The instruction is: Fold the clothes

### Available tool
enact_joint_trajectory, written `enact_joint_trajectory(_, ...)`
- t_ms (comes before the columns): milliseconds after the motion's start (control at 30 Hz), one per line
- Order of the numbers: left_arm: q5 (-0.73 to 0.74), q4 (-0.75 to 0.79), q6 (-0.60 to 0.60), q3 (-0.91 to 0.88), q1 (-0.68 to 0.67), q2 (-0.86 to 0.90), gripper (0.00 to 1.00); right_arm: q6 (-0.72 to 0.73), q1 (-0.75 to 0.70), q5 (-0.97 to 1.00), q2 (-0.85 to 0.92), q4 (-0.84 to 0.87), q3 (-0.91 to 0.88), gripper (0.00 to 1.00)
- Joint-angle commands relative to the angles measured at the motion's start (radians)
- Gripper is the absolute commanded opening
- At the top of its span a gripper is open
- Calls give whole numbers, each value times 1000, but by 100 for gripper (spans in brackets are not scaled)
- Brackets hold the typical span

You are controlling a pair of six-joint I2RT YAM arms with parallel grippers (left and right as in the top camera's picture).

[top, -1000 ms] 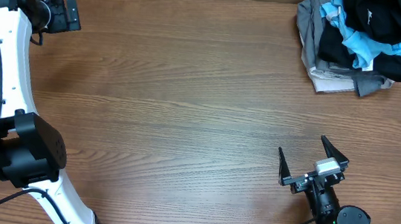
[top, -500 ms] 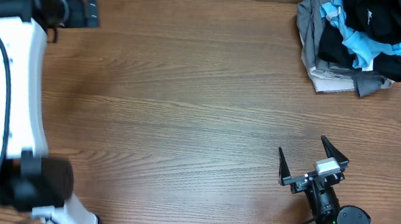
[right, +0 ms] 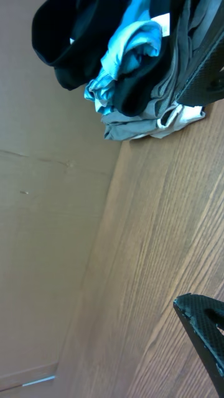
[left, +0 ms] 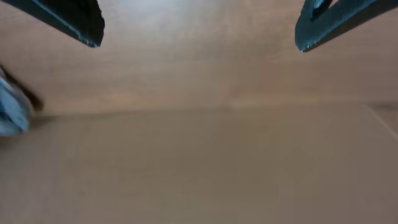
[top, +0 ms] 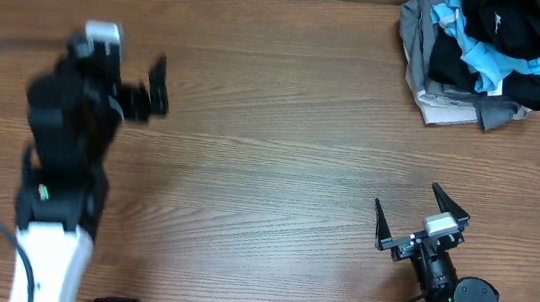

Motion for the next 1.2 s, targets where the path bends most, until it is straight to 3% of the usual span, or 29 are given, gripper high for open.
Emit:
enact_joint_trajectory(0, 34, 101, -6, -253, -3, -226, 100, 5, -2, 11, -11, 5, -10, 100)
enact_joint_trajectory(267, -1, 214, -2, -657, -2, -666, 100, 5, -2, 11, -11, 5, -10, 100)
enact_joint_trajectory(500, -12, 222, -3, -851, -1, -920, 100, 5, -2, 11, -11, 5, -10, 100)
enact_joint_trajectory(700, -29, 222, 8, -936, 0, -1010, 100, 5, -2, 11, -11, 5, -10, 100)
enact_joint_trajectory(833, -43, 125, 24, -940, 0, -1038, 100, 5, -2, 11, -11, 5, -10, 100)
enact_joint_trajectory(1167, -46, 121, 24, -940, 0, -1036, 100, 5, -2, 11, -11, 5, -10, 100)
